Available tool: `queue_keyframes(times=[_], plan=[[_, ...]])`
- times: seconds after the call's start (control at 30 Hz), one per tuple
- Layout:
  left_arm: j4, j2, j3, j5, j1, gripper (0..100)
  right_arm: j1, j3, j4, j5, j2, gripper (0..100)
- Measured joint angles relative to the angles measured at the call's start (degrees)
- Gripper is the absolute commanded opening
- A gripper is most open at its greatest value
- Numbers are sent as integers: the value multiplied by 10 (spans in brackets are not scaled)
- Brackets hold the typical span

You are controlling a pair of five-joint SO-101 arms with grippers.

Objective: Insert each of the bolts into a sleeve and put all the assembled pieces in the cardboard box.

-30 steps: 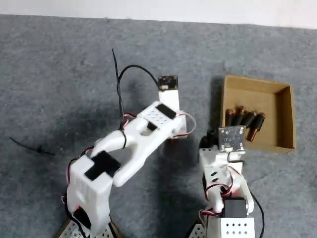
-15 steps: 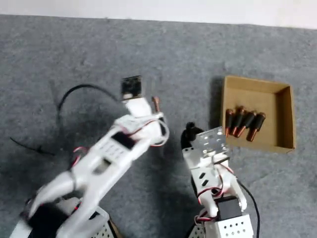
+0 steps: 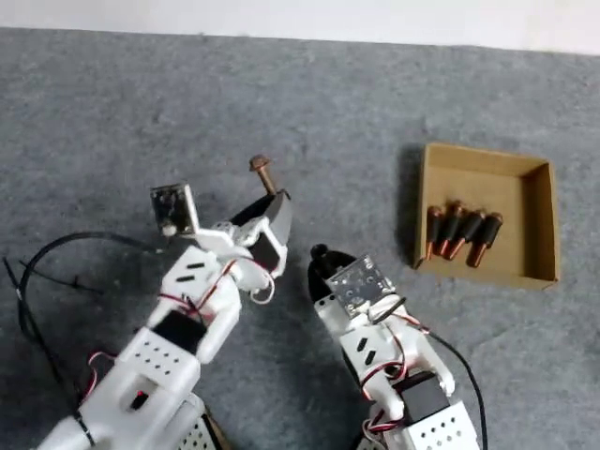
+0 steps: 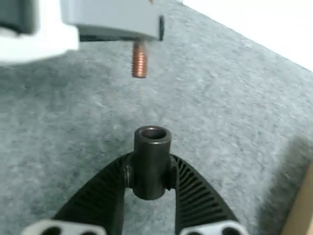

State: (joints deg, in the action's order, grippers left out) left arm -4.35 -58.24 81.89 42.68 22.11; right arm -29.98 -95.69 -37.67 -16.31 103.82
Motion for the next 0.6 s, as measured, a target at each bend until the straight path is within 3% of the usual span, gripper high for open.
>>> queue_keyframes(times=[0.2, 0.6], plan=[[-4, -42, 32, 0, 57, 4, -2, 0, 13, -48, 0, 5], [-5, -58, 32, 0, 62, 4, -2, 0, 13, -61, 0, 5]])
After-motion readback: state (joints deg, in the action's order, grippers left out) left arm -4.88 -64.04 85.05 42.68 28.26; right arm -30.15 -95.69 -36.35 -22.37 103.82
